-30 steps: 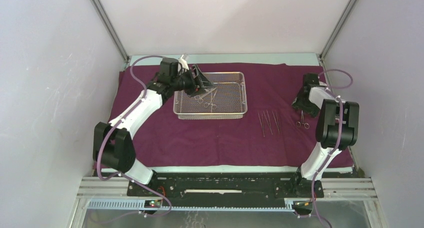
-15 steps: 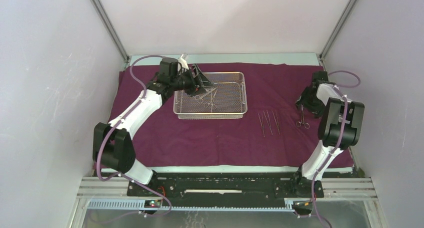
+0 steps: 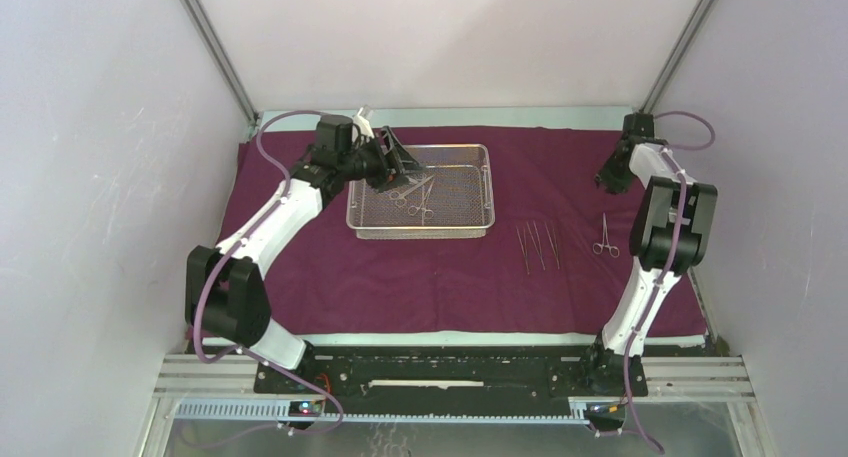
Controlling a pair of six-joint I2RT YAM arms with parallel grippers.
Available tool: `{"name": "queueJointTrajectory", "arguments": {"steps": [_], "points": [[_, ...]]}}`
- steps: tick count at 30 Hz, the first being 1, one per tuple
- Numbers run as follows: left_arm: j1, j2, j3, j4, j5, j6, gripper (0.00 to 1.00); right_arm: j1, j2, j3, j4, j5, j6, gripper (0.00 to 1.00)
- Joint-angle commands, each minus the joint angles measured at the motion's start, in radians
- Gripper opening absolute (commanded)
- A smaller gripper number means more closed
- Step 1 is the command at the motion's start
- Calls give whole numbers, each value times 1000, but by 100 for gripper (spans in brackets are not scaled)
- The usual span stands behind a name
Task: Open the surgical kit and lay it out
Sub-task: Adjust the surgical kit at the center of the board.
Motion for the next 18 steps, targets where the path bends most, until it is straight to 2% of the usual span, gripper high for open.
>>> {"name": "queueJointTrajectory", "arguments": {"steps": [1,11,18], "points": [[8,-34,-18,32,24,-5,69,-22,93,89,-35,-58,34,30],[10,-28,-19,34,25,-7,69,-48,220,220,-131,-1,25,30],[11,-16,-16,32,29,-7,69,-42,325,377,-227,36,-16,30]]}}
